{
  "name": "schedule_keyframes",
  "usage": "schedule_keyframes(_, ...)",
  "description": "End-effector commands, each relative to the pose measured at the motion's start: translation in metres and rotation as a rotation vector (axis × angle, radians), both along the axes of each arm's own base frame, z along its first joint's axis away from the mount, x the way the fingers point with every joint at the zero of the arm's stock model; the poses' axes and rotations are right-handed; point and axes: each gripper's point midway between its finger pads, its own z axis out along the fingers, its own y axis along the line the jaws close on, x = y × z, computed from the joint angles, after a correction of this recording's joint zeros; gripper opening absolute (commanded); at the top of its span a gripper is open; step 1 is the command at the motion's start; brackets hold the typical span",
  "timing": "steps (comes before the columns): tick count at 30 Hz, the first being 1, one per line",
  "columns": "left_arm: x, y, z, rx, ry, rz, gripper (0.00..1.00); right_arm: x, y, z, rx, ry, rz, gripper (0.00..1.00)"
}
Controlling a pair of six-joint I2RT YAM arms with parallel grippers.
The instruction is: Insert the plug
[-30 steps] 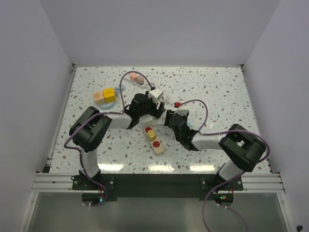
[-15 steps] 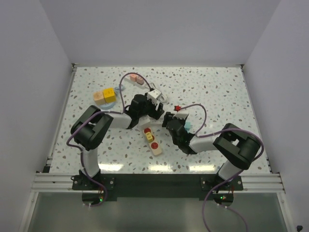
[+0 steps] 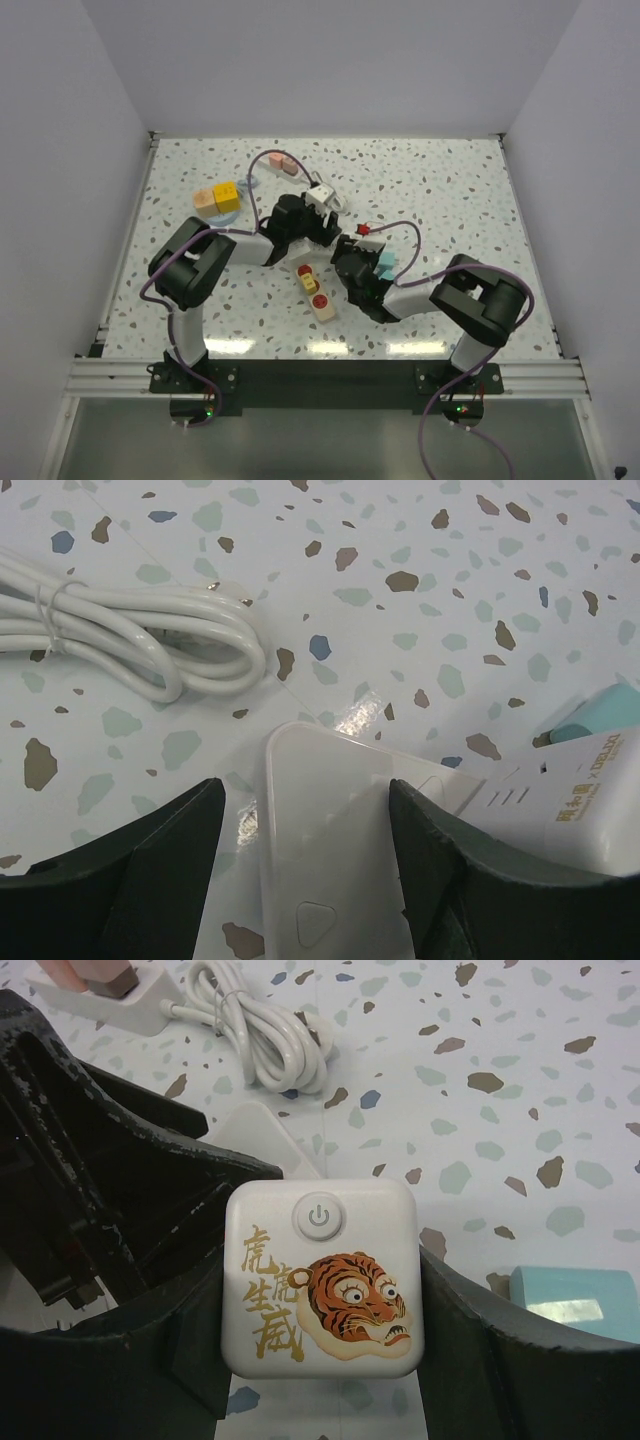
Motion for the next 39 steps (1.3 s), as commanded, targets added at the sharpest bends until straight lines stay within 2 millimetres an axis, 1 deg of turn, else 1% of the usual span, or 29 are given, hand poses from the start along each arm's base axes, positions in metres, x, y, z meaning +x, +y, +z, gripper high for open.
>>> schedule_keyframes(1,-0.007,0.031,-0.051,0.113,0.143,0.070,0.71,-0.138,-0.078,-0.160,-0.483,0.657,0.214,0.00)
schedule_keyframes(2,-0.008,0.033,-0.053,0.112,0.148,0.077,0.71,-0.136,-0.075,-0.159,-0.491,0.658,0.214,0.00)
schedule_keyframes(3,-0.007,0.034,-0.051,0.099,0.146,0.085,0.70,-0.138,-0.078,-0.162,-0.515,0.665,0.208,0.00)
schedule_keyframes(7,-0.004,0.040,-0.042,0.073,0.133,0.109,0.71,-0.140,-0.077,-0.168,-0.532,0.677,0.213,0.00)
schedule_keyframes(8,-0.004,0.042,-0.042,0.071,0.135,0.111,0.71,-0.139,-0.075,-0.167,-0.531,0.676,0.213,0.00)
schedule_keyframes(13,-0.003,0.050,-0.039,0.047,0.135,0.131,0.71,-0.141,-0.079,-0.171,-0.575,0.688,0.206,0.00)
schedule_keyframes(17,-0.003,0.052,-0.041,0.039,0.144,0.131,0.71,-0.141,-0.077,-0.175,-0.589,0.693,0.209,0.00)
schedule_keyframes(21,-0.003,0.052,-0.045,0.033,0.155,0.131,0.69,-0.144,-0.073,-0.172,-0.593,0.682,0.221,0.00)
schedule_keyframes(26,-0.003,0.052,-0.044,0.031,0.152,0.127,0.68,-0.146,-0.071,-0.166,-0.555,0.671,0.233,0.00)
schedule_keyframes(27,-0.003,0.052,-0.044,0.030,0.153,0.127,0.68,-0.145,-0.063,-0.163,-0.523,0.664,0.249,0.00)
schedule_keyframes(29,-0.003,0.051,-0.043,0.030,0.151,0.124,0.68,-0.144,-0.058,-0.159,-0.495,0.653,0.265,0.00)
schedule_keyframes(30,-0.003,0.052,-0.044,0.032,0.155,0.124,0.68,-0.142,-0.050,-0.153,-0.468,0.641,0.281,0.00)
schedule_keyframes(34,-0.004,0.053,-0.045,0.037,0.155,0.127,0.68,-0.136,-0.037,-0.142,-0.459,0.612,0.316,0.00)
schedule_keyframes(36,-0.004,0.053,-0.044,0.035,0.154,0.127,0.68,-0.133,-0.034,-0.143,-0.462,0.612,0.319,0.00)
schedule_keyframes(37,-0.004,0.052,-0.042,0.034,0.152,0.126,0.68,-0.134,-0.038,-0.148,-0.487,0.624,0.316,0.00)
schedule_keyframes(39,-0.004,0.051,-0.041,0.032,0.153,0.122,0.67,-0.133,-0.035,-0.150,-0.492,0.626,0.314,0.00)
